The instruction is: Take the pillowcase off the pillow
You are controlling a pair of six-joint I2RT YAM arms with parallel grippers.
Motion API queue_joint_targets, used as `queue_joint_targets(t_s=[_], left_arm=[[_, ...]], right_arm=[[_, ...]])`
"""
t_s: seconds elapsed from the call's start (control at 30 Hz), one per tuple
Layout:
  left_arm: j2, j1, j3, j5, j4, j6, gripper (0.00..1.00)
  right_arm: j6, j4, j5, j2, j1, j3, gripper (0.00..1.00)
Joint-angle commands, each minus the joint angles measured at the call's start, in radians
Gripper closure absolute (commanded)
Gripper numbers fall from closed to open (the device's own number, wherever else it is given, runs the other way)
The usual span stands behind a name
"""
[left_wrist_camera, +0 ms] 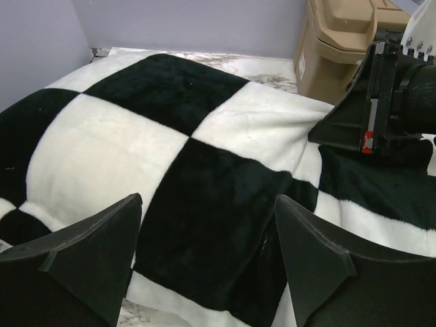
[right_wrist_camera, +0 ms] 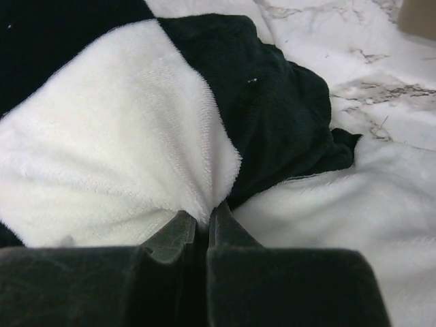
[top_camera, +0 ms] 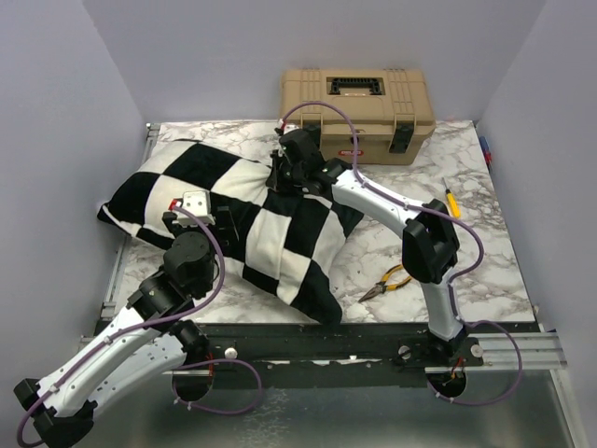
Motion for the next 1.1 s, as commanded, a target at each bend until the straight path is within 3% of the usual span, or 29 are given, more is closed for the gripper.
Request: queue_joint_targets(t_s=[0.0,0.1,0.3,0.5,0.77,1.07], left_arm=[[-0.017,0.008,-0.013,0.046,0.023,0.013,0.2],[-0.018,0.007,-0.016,0.099,0.028,0.016,0.2],[0.013,0.007,-0.009,0.234,0.032,0.03,0.2],[0.057,0.007,0.027,0.368,0.022,0.026,0.2],[0.219,0.008,0.179,0.517,-0.01,0.028,0.16],[0.583,0.008,0.472,0.541,-0.115,0.011,0.16]], right_arm=[[0.068,0.069,0.149,0.013,-0.013,0.034,1.0],[0.06,0.068,0.126,-0.044,-0.012,-0.013,0.91],[0.013,0.032,0.167,-0.24,-0.012,-0.161,0.5],[0.037,-0.029,0.205,-0.452,-0.013,-0.325,0.26],[0.097,-0.039,0.341,-0.714,-0.014,-0.618,0.1],[0.167,-0.052,0.443,-0.813,-0.036,-0.758,0.0]])
